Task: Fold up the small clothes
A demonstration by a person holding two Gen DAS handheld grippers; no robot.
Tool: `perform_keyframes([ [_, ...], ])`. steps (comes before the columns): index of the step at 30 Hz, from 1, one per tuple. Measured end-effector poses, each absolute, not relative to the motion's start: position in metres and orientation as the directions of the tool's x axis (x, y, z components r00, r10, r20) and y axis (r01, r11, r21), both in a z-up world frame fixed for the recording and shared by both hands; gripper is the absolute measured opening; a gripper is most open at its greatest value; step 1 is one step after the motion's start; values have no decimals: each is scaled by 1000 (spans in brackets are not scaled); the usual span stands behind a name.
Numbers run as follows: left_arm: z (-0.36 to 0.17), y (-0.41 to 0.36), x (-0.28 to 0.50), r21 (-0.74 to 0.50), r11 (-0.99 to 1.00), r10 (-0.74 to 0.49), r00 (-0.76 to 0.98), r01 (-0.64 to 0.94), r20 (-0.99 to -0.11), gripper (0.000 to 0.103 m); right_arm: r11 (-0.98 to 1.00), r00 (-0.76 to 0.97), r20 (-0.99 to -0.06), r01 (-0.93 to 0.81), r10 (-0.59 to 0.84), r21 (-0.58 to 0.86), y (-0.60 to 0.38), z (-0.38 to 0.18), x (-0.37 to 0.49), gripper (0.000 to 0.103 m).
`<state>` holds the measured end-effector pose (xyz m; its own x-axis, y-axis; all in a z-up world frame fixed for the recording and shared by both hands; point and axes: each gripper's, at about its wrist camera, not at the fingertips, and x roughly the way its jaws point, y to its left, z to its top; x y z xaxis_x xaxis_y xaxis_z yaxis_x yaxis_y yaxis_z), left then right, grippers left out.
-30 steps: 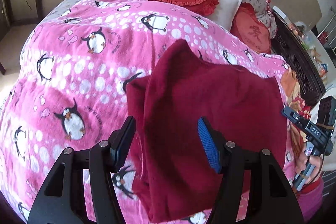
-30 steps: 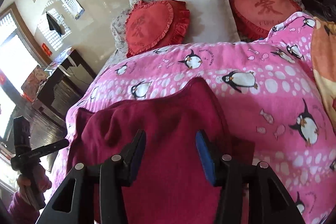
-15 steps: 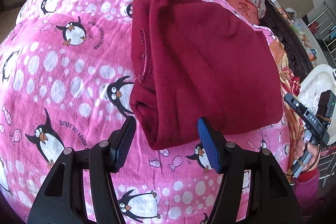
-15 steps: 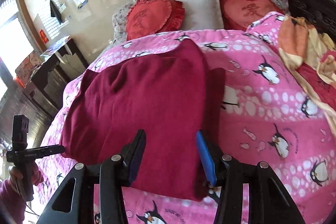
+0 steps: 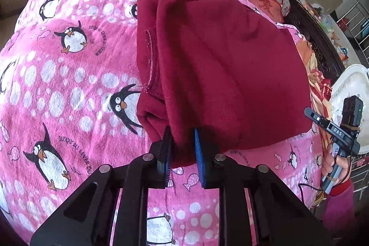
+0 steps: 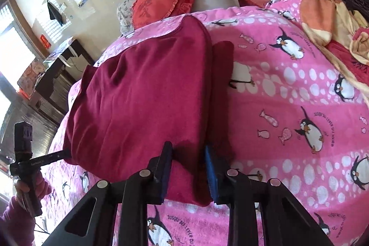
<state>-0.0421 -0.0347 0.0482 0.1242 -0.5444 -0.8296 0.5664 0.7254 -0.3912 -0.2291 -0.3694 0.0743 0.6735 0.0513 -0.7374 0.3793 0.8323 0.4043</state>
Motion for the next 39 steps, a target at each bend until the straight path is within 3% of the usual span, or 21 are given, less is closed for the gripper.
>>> perform_keyframes([
  [3,48,-33,-44,-375,730,-534,135,571,-835,12,834,664,-746,379,56,400,-367,67,-225,23],
  [5,51,-33,-48,-356,726,-529,147,589,-836,8,832,680,-730,361,74,421,-364,71,-228,5],
  [11,67,-26,-69,-303,658,-548,162,689,-821,7,845,718,-692,325,71,424,-367,100,-253,5],
  [17,35,-19,-64,-337,697,-516,116,633,-848,7,845,613,-788,394,52,363,-368,62,-248,5],
  [19,35,-12,-63,-375,701,-537,103,606,-837,7,834,611,-789,402,63,378,-370,58,-250,5],
  [22,46,-11,-68,-331,701,-519,133,631,-845,8,852,612,-791,399,28,339,-370,74,-252,5],
  [25,59,-16,-74,-252,703,-481,184,665,-857,8,867,609,-790,433,-79,247,-368,96,-256,17],
  [27,66,-22,-78,-200,711,-454,222,674,-863,8,871,643,-759,426,-102,244,-366,113,-256,34],
  [28,70,-24,-79,-173,717,-439,246,675,-864,8,872,665,-740,416,-98,258,-365,120,-254,36],
  [31,79,-32,-80,-140,722,-433,283,678,-856,8,890,703,-706,375,-90,260,-356,136,-238,36],
  [34,84,-45,-71,-102,738,-411,324,667,-852,23,914,705,-706,329,-69,239,-344,138,-204,36],
  [39,88,-68,-39,-114,783,-409,369,611,-835,23,933,696,-716,292,-54,213,-334,129,-148,36],
])
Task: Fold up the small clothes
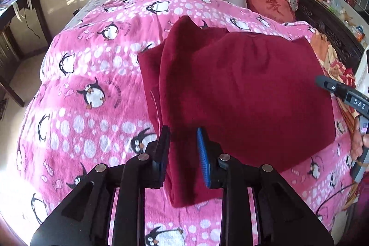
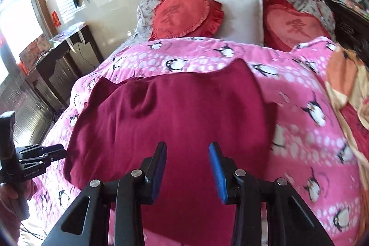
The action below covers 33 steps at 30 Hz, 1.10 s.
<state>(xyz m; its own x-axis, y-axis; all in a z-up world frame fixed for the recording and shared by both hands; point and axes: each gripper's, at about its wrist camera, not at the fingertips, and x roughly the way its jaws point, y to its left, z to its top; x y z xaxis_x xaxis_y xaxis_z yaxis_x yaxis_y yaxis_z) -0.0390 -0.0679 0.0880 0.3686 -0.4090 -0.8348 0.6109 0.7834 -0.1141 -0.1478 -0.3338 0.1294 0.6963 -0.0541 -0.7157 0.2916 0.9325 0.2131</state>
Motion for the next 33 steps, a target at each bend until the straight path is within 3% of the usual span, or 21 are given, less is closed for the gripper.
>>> perform_keyframes([
  [12,84,-116,42,-56,842,-347,460,537,-817,23,930,707,-700,318,-102,186,-358,126,-76,36],
  [16,66,-118,68,-110,865,-338,407,490,-849,23,908,678,-718,385,-156,165,-377,116,-67,36],
  [23,53,-103,93,-287,873,-421,311,395,-852,27,885,669,-734,406,-117,229,-403,96,-58,36],
  [33,86,-112,77,-253,841,-451,364,478,-815,27,932,718,-695,279,-42,232,-351,141,-68,37],
])
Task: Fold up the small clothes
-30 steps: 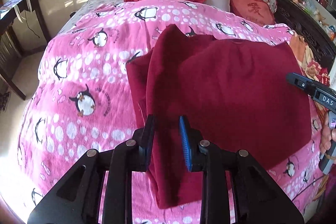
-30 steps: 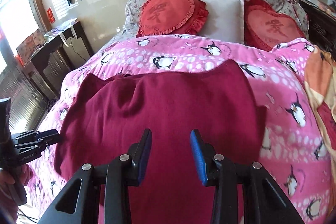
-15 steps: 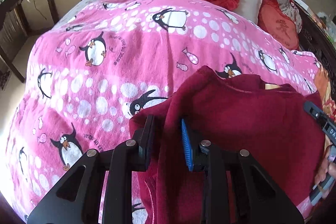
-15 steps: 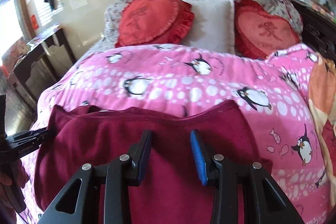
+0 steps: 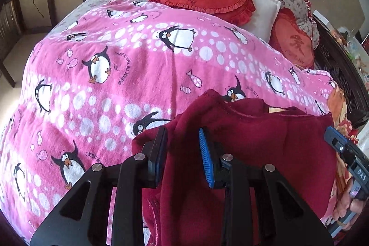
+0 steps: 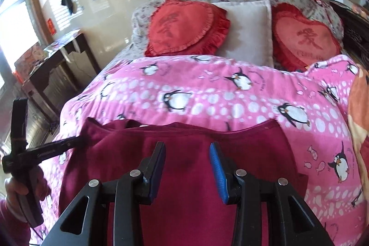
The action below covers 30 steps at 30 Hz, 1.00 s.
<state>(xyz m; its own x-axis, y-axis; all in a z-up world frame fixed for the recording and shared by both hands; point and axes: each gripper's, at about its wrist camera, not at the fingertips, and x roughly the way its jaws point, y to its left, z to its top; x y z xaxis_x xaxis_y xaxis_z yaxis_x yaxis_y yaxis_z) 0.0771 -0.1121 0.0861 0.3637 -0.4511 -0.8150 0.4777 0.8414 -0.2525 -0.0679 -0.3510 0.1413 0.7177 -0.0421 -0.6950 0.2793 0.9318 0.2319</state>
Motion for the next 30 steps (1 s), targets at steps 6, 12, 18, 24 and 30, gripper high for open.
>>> perform_keyframes([
  [6,71,-127,94,-202,868,-393,380,453,-838,27,947,696,-716,262,-51,188,-339,127,-56,37],
  [12,64,-129,100,-201,877,-385,388,436,-838,35,927,647,-762,309,-41,212,-356,92,-35,37],
  [18,67,-119,97,-216,878,-393,386,427,-835,39,930,648,-760,305,-46,204,-343,111,-35,37],
  [24,78,-103,77,-173,880,-371,414,442,-831,39,962,677,-736,200,1,185,-300,141,-25,37],
  [30,84,-72,55,-188,880,-376,401,435,-835,39,960,680,-728,136,91,247,-266,141,4,37],
])
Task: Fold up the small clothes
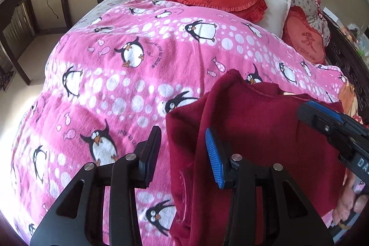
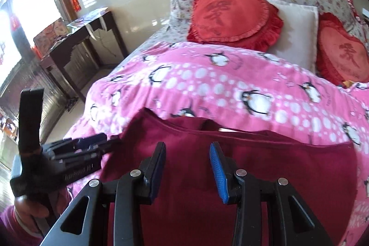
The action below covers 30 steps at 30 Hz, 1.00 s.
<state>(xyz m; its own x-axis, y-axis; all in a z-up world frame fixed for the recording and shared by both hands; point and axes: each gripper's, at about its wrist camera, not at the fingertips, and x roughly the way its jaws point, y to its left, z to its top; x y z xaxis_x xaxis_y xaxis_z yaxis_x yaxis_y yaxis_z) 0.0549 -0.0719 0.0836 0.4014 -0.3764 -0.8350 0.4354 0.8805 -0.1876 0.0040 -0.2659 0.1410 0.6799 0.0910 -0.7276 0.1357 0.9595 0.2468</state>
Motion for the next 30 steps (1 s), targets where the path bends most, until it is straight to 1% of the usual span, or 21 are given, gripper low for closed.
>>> perform_keyframes([
  [4,80,-41,36,-238,884,-400,387,403,-831,39,956,665,-734,103,140,276,-245,131,21,37],
  [10,66,-15,9,-278,891,-408,367,360,-836,39,941,655,-728,74,203,329,-221,126,39,38],
  [11,63,-13,4,-280,891,-409,364,356,-837,39,938,652,-728,71,214,339,-220,126,42,40],
  [12,61,-12,0,-283,892,-410,364,354,-836,39,934,641,-732,68,229,352,-215,123,47,45],
  [13,59,-12,-5,-284,891,-411,364,353,-836,39,932,632,-738,67,236,355,-212,122,51,47],
  [19,57,-17,-21,-274,883,-416,363,381,-834,39,935,585,-780,98,223,340,-195,98,81,47],
  [20,58,-18,-22,-269,883,-414,367,386,-833,39,937,582,-785,110,211,332,-194,94,85,44],
  [21,59,-18,-23,-266,882,-414,370,389,-832,39,942,578,-793,122,190,314,-195,91,89,28],
  [22,60,-18,-23,-267,882,-416,371,389,-830,39,947,575,-801,134,166,292,-195,89,92,20],
  [23,61,-17,-22,-273,881,-420,372,387,-828,39,943,581,-796,136,172,303,-196,89,94,10],
  [24,62,-16,-22,-279,880,-424,372,384,-826,39,939,587,-789,135,182,318,-197,91,94,8],
  [27,63,-13,-20,-294,881,-433,379,372,-818,39,941,618,-761,100,197,325,-189,103,93,7],
  [30,66,-14,-20,-295,882,-433,386,367,-815,39,950,611,-769,86,188,301,-178,98,100,7],
])
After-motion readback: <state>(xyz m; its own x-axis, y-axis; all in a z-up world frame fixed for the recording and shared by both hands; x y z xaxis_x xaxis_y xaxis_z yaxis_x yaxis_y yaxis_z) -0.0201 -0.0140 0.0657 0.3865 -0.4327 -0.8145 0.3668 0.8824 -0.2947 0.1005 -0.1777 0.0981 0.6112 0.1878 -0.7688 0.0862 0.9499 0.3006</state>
